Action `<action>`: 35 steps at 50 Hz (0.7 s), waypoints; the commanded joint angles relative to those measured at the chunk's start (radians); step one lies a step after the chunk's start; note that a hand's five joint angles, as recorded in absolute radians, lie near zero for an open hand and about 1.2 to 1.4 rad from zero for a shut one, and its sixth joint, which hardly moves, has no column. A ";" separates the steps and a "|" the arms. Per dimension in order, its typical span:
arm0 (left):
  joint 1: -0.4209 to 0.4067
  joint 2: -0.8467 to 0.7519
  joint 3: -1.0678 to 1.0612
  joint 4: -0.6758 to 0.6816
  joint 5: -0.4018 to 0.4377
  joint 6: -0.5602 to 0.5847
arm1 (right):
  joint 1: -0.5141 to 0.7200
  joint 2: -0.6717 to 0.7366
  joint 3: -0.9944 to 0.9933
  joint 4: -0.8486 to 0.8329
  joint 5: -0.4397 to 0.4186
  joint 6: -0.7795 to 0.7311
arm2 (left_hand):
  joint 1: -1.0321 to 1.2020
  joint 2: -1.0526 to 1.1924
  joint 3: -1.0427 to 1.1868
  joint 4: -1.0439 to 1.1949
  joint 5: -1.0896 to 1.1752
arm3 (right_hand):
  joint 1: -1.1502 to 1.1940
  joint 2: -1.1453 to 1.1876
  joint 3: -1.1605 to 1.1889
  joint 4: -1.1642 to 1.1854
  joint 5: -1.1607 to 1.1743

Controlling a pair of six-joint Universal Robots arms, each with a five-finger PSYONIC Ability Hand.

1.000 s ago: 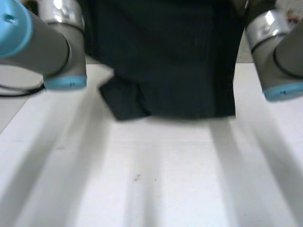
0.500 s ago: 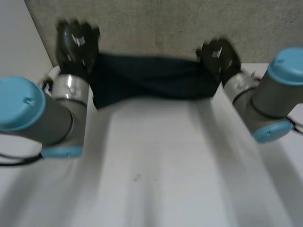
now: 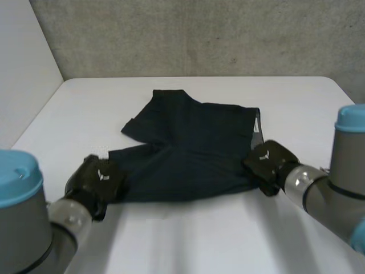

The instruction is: Fold the shorts.

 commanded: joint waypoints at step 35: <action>-0.016 -0.709 0.684 0.816 0.060 0.221 | -0.032 0.285 -0.357 -0.228 0.181 -0.178 | 0.273 0.197 0.201 0.193 0.220 | 0.404 0.218 0.217 0.204 0.235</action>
